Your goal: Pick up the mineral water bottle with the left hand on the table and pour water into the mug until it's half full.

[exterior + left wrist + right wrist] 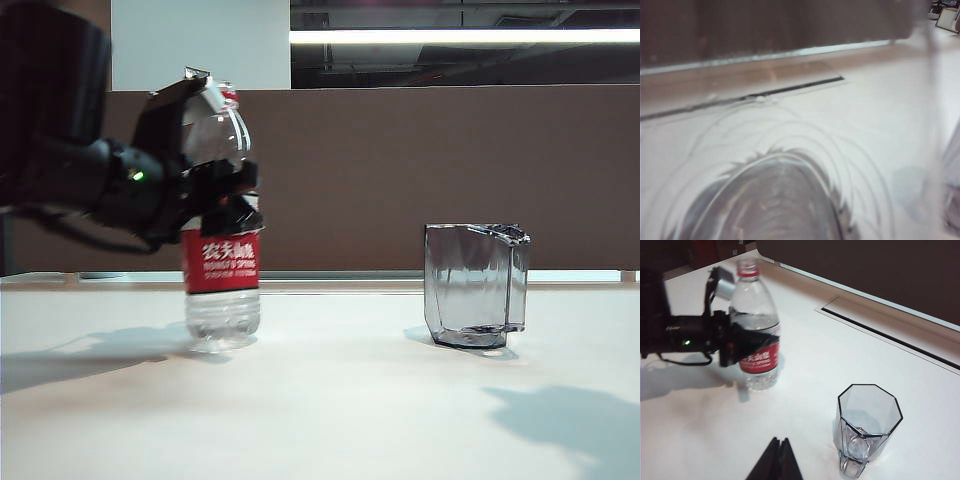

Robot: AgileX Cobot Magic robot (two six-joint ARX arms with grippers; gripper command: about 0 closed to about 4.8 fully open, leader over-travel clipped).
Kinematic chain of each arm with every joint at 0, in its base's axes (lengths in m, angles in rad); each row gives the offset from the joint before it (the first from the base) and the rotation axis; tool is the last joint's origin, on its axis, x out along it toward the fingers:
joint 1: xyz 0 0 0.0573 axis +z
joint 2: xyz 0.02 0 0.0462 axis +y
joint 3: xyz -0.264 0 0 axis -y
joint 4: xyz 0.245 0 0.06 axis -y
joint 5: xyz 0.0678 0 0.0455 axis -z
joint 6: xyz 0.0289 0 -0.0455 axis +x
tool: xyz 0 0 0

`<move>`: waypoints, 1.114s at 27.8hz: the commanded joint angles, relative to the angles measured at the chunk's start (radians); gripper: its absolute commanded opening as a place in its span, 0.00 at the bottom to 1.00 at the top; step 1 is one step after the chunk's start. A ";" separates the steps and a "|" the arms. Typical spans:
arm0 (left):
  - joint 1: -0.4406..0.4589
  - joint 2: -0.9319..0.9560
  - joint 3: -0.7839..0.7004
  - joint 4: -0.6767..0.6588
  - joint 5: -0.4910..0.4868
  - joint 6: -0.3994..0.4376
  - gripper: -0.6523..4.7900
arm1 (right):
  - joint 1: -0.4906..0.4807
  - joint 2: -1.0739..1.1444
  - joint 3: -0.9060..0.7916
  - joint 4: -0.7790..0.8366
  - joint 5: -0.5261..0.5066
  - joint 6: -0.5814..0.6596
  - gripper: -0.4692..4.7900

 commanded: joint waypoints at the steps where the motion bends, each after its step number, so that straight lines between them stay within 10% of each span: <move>1: -0.011 -0.009 0.129 -0.093 0.005 0.031 0.34 | 0.000 0.000 0.006 0.010 -0.002 -0.002 0.08; 31: -0.173 0.254 0.653 -0.404 0.005 0.565 0.34 | 0.000 0.000 0.006 0.011 -0.002 -0.002 0.08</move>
